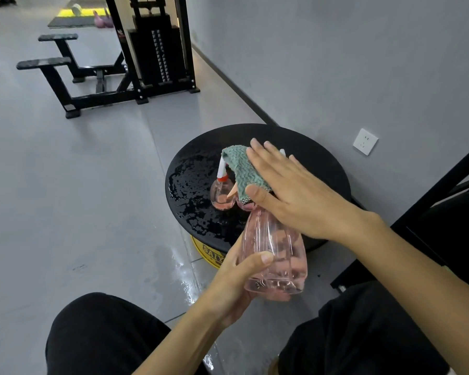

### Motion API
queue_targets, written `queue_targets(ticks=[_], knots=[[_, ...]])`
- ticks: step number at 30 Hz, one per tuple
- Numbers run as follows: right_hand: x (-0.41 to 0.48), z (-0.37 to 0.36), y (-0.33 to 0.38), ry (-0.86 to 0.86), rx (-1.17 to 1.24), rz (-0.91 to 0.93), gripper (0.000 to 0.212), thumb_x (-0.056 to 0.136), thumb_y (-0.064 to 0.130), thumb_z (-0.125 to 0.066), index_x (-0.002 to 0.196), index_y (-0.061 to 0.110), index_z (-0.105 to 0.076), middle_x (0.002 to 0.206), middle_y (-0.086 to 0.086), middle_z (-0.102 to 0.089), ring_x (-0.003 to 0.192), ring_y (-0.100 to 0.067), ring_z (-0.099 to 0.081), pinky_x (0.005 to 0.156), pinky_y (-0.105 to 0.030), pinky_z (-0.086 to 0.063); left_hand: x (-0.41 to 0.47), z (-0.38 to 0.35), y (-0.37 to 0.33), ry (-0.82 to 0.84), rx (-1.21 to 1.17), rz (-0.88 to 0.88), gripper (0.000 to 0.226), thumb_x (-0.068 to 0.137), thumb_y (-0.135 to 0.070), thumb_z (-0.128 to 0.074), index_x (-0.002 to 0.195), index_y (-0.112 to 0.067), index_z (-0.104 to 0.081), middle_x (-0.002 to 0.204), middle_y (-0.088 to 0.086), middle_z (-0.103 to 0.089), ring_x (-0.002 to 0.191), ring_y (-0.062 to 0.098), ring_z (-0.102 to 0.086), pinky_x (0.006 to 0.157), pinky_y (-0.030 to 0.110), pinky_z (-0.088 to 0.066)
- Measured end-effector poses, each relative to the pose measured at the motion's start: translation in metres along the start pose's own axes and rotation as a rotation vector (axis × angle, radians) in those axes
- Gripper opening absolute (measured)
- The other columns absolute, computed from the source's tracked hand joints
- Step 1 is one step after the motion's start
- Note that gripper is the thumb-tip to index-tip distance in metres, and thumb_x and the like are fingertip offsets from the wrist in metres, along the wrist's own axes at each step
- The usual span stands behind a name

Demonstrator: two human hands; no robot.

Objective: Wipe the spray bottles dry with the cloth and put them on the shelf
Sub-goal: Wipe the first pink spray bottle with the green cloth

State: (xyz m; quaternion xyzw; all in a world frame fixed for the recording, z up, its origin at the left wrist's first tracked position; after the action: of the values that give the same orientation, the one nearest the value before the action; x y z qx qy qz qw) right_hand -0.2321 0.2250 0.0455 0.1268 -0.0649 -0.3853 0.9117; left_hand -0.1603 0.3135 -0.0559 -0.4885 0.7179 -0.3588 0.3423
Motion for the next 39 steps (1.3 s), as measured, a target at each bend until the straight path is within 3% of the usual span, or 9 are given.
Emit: queue_targets(ticks=[3, 6, 13, 17, 21, 31, 34, 36, 39], knots=[[-0.01, -0.006, 0.006, 0.035, -0.002, 0.051, 0.08, 0.088, 0.067, -0.01, 0.154, 0.025, 0.007, 0.159, 0.014, 0.017, 0.144, 0.002, 0.02, 0.122, -0.033, 0.004, 0.0, 0.004, -0.002, -0.012, -0.015, -0.025, 0.08, 0.054, -0.054, -0.086, 0.126, -0.032, -0.057, 0.118, 0.013, -0.067, 0.093, 0.031, -0.07, 0.064, 0.04, -0.057], [-0.021, -0.012, 0.013, 0.072, 0.016, 0.093, 0.079, 0.087, 0.066, -0.011, 0.154, 0.026, 0.006, 0.159, 0.016, 0.016, 0.142, 0.007, 0.021, 0.12, -0.025, 0.006, 0.0, 0.009, -0.002, -0.019, 0.003, -0.016, 0.084, 0.058, -0.053, -0.084, 0.13, -0.026, -0.052, 0.116, 0.021, -0.066, 0.092, 0.035, -0.07, 0.064, 0.041, -0.057], [0.006, 0.003, -0.005, -0.005, 0.029, 0.012, 0.08, 0.087, 0.066, -0.009, 0.154, 0.023, 0.006, 0.16, 0.01, 0.015, 0.146, -0.002, 0.016, 0.122, -0.037, 0.001, 0.002, 0.002, 0.003, 0.002, 0.016, 0.021, 0.096, 0.054, -0.052, -0.087, 0.135, -0.02, -0.048, 0.126, 0.028, -0.06, 0.097, 0.037, -0.068, 0.064, 0.04, -0.057], [-0.005, -0.004, 0.008, 0.038, -0.023, 0.074, 0.076, 0.09, 0.063, -0.01, 0.154, 0.024, 0.005, 0.16, 0.012, 0.015, 0.145, -0.001, 0.019, 0.122, -0.035, 0.006, 0.003, 0.005, -0.003, -0.005, -0.007, -0.02, 0.078, 0.056, -0.053, -0.085, 0.126, -0.031, -0.056, 0.113, 0.02, -0.067, 0.089, 0.032, -0.07, 0.063, 0.041, -0.058], [-0.01, -0.008, 0.017, 0.078, -0.049, 0.082, 0.07, 0.094, 0.058, -0.014, 0.154, 0.026, 0.005, 0.159, 0.015, 0.016, 0.144, 0.001, 0.021, 0.12, -0.031, 0.009, 0.004, 0.006, -0.003, -0.006, 0.027, -0.011, 0.085, 0.064, -0.046, -0.082, 0.137, -0.025, -0.044, 0.116, 0.023, -0.063, 0.09, 0.033, -0.068, 0.063, 0.038, -0.055], [0.025, 0.003, 0.013, 0.008, -0.037, 0.021, 0.072, 0.101, 0.032, -0.043, 0.154, 0.024, 0.004, 0.161, 0.01, 0.012, 0.148, -0.007, 0.011, 0.11, -0.027, 0.011, 0.002, 0.002, -0.001, -0.039, 0.037, -0.006, 0.092, 0.056, -0.049, -0.086, 0.134, -0.019, -0.047, 0.119, 0.016, -0.067, 0.094, 0.03, -0.07, 0.063, 0.04, -0.057], [0.025, 0.0, 0.012, -0.041, 0.01, 0.019, 0.067, 0.101, 0.007, -0.042, 0.155, 0.024, -0.006, 0.162, 0.009, 0.0, 0.149, -0.007, 0.003, 0.113, -0.023, 0.009, 0.001, 0.003, 0.0, -0.033, 0.041, -0.013, 0.094, 0.054, -0.054, -0.086, 0.134, -0.021, -0.049, 0.124, 0.021, -0.062, 0.095, 0.032, -0.068, 0.063, 0.039, -0.056], [0.023, -0.001, 0.009, -0.076, 0.046, 0.022, 0.072, 0.095, -0.009, -0.041, 0.154, 0.023, -0.015, 0.162, 0.009, -0.009, 0.148, -0.006, -0.004, 0.106, -0.01, 0.015, 0.0, 0.002, 0.002, -0.014, 0.029, -0.015, 0.081, 0.051, -0.056, -0.086, 0.123, -0.031, -0.059, 0.116, 0.016, -0.068, 0.093, 0.03, -0.07, 0.063, 0.039, -0.057], [0.014, -0.002, 0.008, -0.063, 0.075, 0.058, 0.065, 0.096, -0.008, -0.041, 0.151, 0.021, -0.025, 0.16, 0.009, -0.017, 0.148, -0.004, -0.008, 0.111, -0.007, 0.01, 0.001, 0.004, 0.002, -0.016, -0.027, -0.021, 0.077, 0.045, -0.056, -0.089, 0.115, -0.036, -0.062, 0.105, 0.007, -0.074, 0.087, 0.027, -0.072, 0.062, 0.039, -0.059]])
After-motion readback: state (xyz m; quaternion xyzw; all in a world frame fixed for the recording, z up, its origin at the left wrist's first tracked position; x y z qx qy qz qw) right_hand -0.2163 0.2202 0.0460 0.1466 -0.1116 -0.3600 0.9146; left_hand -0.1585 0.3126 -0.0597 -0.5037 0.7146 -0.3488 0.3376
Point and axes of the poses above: each hand's wrist, its own x-axis towards the middle knuckle, its own z-axis out of the back of the hand, y = z × x, the point moved 5 cm from there along x, towards the middle knuckle
